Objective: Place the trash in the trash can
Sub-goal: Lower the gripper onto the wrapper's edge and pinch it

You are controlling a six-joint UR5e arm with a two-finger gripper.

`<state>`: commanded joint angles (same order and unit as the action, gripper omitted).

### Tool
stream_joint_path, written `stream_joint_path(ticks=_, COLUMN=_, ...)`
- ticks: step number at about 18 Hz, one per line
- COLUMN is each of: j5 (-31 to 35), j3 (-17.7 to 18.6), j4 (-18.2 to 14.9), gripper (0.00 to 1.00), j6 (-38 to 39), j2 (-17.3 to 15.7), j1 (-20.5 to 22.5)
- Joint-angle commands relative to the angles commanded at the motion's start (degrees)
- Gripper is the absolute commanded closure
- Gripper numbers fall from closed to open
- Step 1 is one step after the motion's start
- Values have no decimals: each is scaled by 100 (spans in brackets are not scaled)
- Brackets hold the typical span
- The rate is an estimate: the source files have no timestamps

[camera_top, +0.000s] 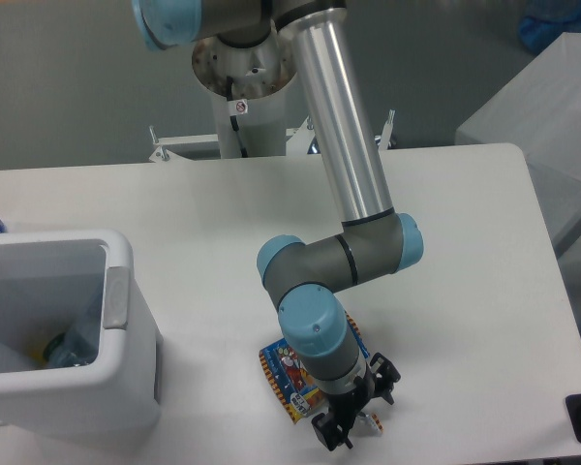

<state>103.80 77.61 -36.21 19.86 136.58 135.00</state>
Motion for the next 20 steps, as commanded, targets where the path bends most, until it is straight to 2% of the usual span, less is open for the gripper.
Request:
stream_joint_path(ticks=3, j5=52, j3=-9, j4=9, gripper=12, j6=-9, j2=52, j1=0)
stream_joint_path(ticks=6, j5=88, j3=-18, j4=9, gripper=21, j6=0, j2=44, j1=0)
stream_joint_path(ticks=10, j5=97, j3=9, j4=0, gripper=42, j6=9, j2=44, j1=-9)
stream_joint_path(ticks=18, j5=88, j3=0, j4=0, gripper=65, j6=18, j2=18, j1=-70)
stream_joint_path(ticks=20, j5=79, j3=0, j4=0, gripper=74, j6=18, j2=9, j1=-79)
